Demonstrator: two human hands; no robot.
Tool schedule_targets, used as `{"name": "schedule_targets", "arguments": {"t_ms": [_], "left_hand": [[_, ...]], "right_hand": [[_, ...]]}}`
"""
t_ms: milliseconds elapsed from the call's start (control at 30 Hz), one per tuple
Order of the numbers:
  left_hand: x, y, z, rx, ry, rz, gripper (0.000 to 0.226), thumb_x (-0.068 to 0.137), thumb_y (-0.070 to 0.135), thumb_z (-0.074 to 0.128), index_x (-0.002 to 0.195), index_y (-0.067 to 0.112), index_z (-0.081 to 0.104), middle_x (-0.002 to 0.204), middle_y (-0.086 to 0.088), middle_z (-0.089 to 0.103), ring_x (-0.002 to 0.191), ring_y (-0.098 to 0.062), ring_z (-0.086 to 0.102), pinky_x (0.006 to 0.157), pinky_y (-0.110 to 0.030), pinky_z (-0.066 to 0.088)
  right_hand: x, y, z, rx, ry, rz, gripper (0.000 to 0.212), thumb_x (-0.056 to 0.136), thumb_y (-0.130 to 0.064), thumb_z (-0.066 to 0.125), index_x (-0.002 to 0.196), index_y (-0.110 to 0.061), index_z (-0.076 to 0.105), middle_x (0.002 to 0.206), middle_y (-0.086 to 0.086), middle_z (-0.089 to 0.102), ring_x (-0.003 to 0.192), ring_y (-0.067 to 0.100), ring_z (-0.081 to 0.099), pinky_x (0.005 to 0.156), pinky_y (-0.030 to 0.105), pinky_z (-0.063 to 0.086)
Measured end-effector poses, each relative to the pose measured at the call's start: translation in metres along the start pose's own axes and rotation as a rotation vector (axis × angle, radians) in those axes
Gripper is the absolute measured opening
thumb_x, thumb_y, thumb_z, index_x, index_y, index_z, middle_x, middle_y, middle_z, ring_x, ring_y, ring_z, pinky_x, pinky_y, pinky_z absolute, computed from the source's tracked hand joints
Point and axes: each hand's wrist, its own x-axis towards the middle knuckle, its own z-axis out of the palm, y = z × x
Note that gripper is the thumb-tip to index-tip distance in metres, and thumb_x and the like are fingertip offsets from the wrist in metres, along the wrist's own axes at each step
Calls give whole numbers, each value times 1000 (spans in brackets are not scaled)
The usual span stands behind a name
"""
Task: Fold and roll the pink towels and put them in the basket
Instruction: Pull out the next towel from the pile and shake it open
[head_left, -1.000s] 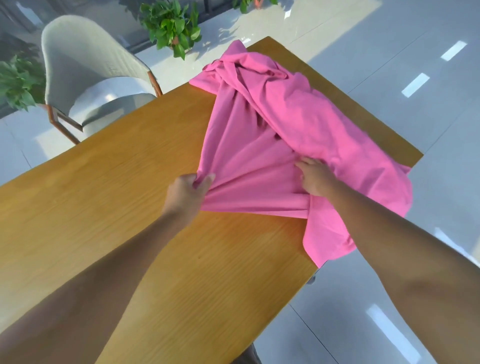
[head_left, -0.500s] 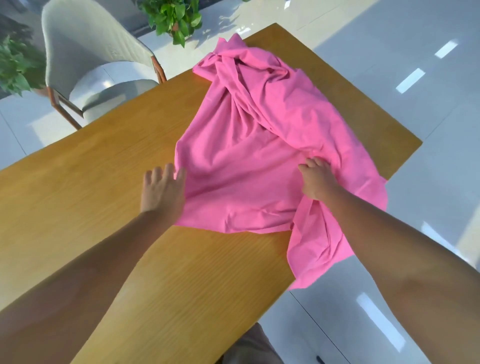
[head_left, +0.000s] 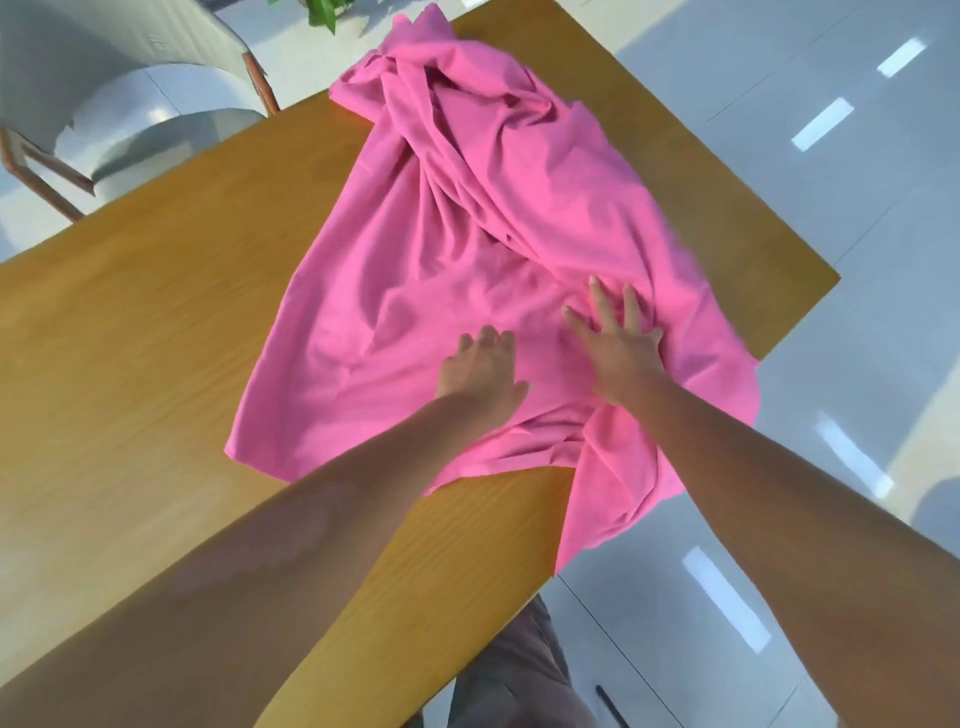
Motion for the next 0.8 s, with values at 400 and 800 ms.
{"name": "schedule_targets", "arguments": {"t_ms": [400,800], "left_hand": [[47,56,28,164,-144,87,30,94,-4,51,120,9,59,124,-10,59,117,-31,58,90,-41,51],[-13,-26,-12,3,-398,81,12,91,23,72,91,15,64,103,-8,66,96,-29,62,80,-33,48]], "right_hand": [[-2,66,-9,445,327,-298,64,76,21,48,132,-6,64,149,11,49,137,33,45,101,48,48],[12,114,-73,-34,115,-144,42,96,-12,51,136,-20,60,155,4,38,144,27,28,111,41,39]]}}
